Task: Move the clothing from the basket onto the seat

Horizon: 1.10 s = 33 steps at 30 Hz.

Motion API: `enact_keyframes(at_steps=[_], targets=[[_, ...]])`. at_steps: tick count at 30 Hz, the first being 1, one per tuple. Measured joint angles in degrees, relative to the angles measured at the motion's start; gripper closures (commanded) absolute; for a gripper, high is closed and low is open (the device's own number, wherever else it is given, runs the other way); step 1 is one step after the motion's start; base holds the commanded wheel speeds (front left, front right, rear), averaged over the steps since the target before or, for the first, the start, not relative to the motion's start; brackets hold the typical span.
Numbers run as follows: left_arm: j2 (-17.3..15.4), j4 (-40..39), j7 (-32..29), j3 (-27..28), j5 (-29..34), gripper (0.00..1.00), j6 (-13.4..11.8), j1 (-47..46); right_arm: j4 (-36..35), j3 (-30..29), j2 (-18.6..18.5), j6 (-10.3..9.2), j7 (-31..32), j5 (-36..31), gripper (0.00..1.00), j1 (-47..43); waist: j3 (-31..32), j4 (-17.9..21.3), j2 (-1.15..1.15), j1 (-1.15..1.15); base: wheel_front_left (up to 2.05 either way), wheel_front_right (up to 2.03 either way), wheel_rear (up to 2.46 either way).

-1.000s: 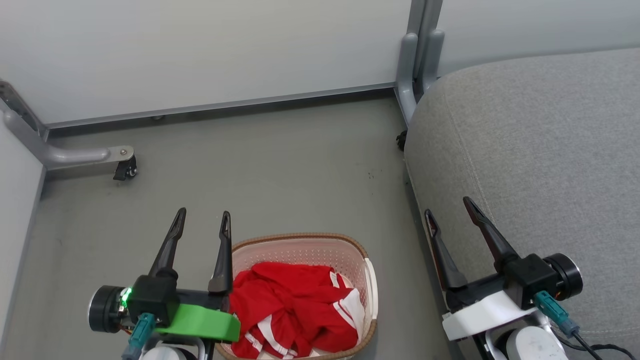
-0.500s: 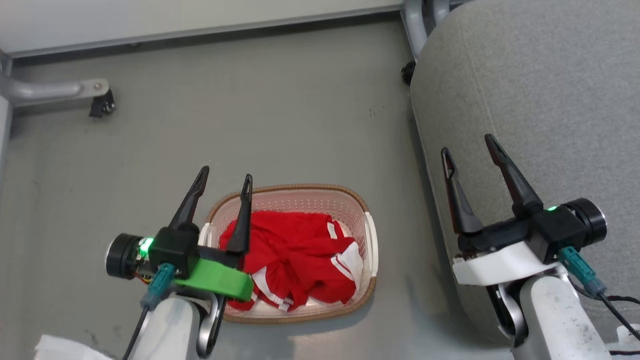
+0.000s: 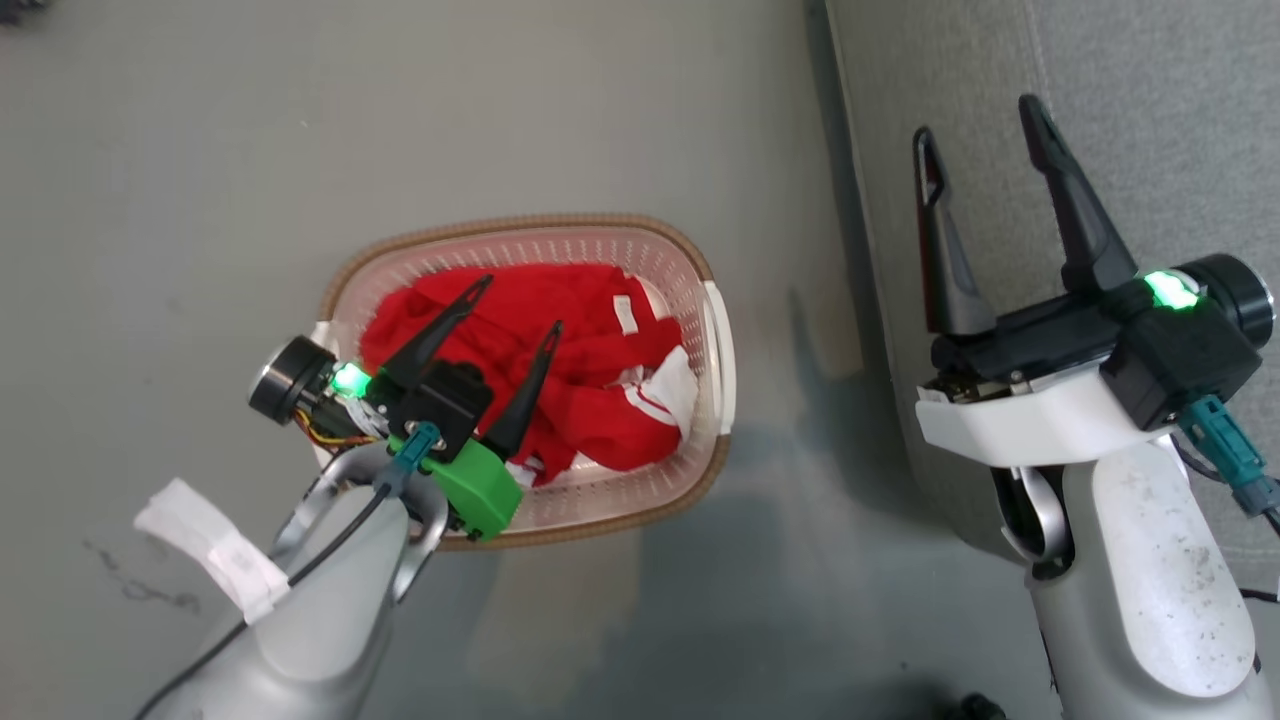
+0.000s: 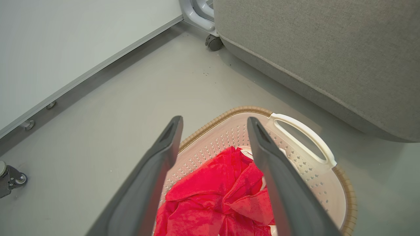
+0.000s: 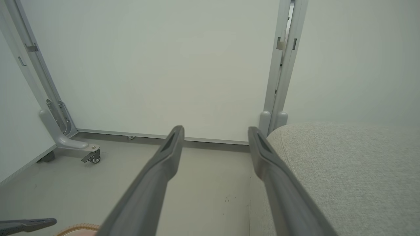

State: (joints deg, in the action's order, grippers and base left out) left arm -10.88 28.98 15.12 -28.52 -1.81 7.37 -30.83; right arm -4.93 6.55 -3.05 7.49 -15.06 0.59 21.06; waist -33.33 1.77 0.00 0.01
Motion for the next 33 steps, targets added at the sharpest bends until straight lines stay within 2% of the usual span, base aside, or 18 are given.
enact_keyframes(at_steps=[7, 14, 21, 27, 32, 33], targets=[[-4.31, 9.49, 0.01, -8.89, -0.76, 0.0, 0.01, -7.98, -2.24, 0.25, 0.08, 0.0, 0.01, 3.09, 0.0, 2.49, -7.75, 3.47, 0.0, 0.0, 0.0, 0.0, 0.0], [-5.49, 20.08, 0.0, -17.12, -0.27, 0.0, 0.02, -14.83, -5.64, -0.41, 0.08, 0.0, 0.01, 5.11, 0.0, 4.42, -13.77, 7.27, 0.0, 0.0, 0.0, 0.0, 0.0], [-4.98, 27.27, 0.01, -24.39, 0.75, 0.0, 0.02, -20.42, -7.1, -0.67, 0.09, 0.0, 0.01, 5.72, 0.0, 5.27, -18.37, 9.99, 0.0, 0.0, 0.0, 0.0, 0.0], [-3.65, 32.14, 0.01, -30.72, -2.33, 0.0, 0.03, -22.08, -7.47, -0.25, 0.12, 0.0, 0.01, 6.02, 0.0, 5.43, -20.89, 11.3, 0.0, 0.0, 0.0, 0.0, 0.0], [-2.79, 34.94, 0.01, -33.67, -5.6, 0.0, 0.03, -24.15, -7.59, 0.27, 0.13, 0.0, 0.01, 6.42, 0.0, 5.59, -21.68, 12.02, 0.0, 0.0, 0.0, 0.0, 0.0], [-2.57, 35.66, 0.0, -34.56, -6.09, 0.26, 0.02, -24.29, -7.65, 0.4, 0.13, 0.0, 0.01, 6.49, 0.0, 5.69, -21.73, 12.16, 0.0, 0.0, 0.0, 0.0, 0.0]])
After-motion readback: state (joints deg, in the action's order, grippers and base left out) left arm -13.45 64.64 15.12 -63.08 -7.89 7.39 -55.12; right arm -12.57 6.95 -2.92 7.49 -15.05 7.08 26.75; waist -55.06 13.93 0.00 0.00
